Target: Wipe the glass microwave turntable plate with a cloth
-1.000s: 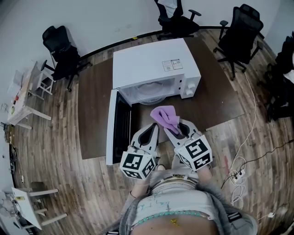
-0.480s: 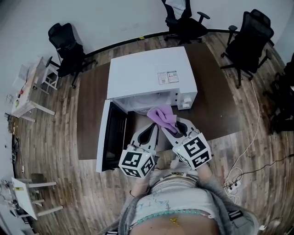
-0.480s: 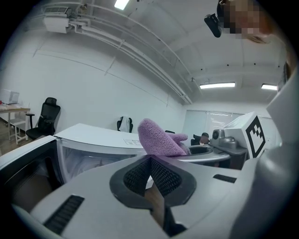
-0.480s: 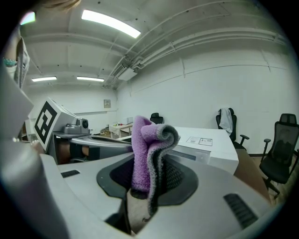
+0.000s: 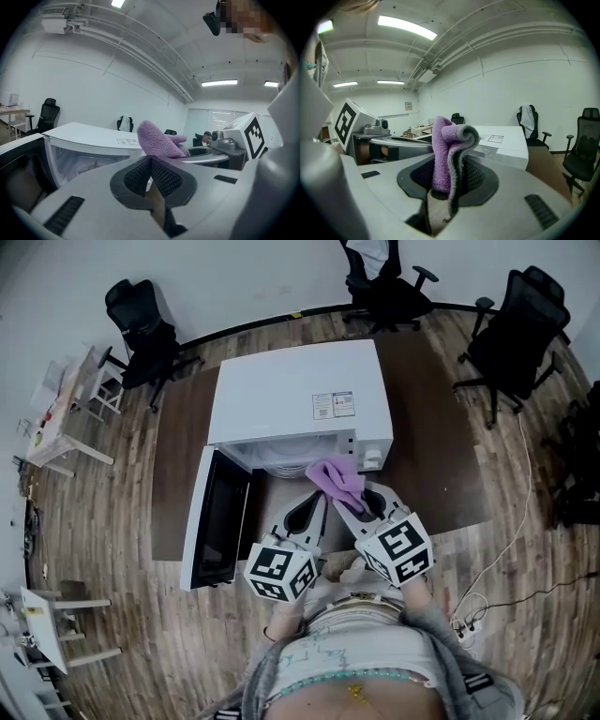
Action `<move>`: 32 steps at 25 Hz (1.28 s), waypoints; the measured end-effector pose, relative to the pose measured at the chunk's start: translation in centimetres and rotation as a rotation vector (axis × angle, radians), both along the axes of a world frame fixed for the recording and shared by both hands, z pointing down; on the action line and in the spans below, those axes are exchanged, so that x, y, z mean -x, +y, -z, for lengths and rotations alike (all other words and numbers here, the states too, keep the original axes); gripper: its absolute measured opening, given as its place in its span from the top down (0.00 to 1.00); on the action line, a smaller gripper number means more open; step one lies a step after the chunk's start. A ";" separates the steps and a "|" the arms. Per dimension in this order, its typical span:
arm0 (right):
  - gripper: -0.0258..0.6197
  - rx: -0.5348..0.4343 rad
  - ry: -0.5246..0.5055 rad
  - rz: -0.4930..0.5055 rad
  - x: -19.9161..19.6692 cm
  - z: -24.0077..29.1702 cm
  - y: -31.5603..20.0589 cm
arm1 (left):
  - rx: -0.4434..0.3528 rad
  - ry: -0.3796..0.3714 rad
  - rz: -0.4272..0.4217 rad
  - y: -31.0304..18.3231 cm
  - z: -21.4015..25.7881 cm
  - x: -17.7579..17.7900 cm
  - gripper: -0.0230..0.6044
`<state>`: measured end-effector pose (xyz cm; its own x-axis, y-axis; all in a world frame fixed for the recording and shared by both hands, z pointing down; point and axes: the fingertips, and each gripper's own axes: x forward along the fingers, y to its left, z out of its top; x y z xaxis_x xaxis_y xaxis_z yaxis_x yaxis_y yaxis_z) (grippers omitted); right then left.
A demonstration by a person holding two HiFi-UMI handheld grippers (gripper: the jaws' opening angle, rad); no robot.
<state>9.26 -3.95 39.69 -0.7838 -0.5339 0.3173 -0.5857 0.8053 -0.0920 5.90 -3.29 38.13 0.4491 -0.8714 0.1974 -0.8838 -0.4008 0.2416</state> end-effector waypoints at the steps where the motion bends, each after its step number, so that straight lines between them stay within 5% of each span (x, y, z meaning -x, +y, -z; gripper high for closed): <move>1: 0.77 0.001 0.001 -0.001 -0.2 -0.2 0.0 | 0.006 -0.002 0.000 0.0 -0.2 -0.1 0.95; 10: 0.77 0.008 0.011 -0.044 -1.7 -0.6 -1.3 | 0.002 -0.008 -0.002 -0.3 -0.2 -0.2 0.95; 20: 0.77 -0.004 0.008 -0.188 -2.5 0.3 -3.8 | -0.015 0.031 -0.110 -2.8 0.6 1.1 0.95; 32: 0.77 0.000 -0.033 -0.239 3.4 1.2 -6.7 | 0.001 0.042 -0.246 -5.5 0.8 5.9 0.95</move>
<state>5.85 -10.66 38.46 -0.6455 -0.7051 0.2936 -0.7560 0.6444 -0.1145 0.04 -8.80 37.35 0.6556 -0.7346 0.1749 -0.7488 -0.6024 0.2764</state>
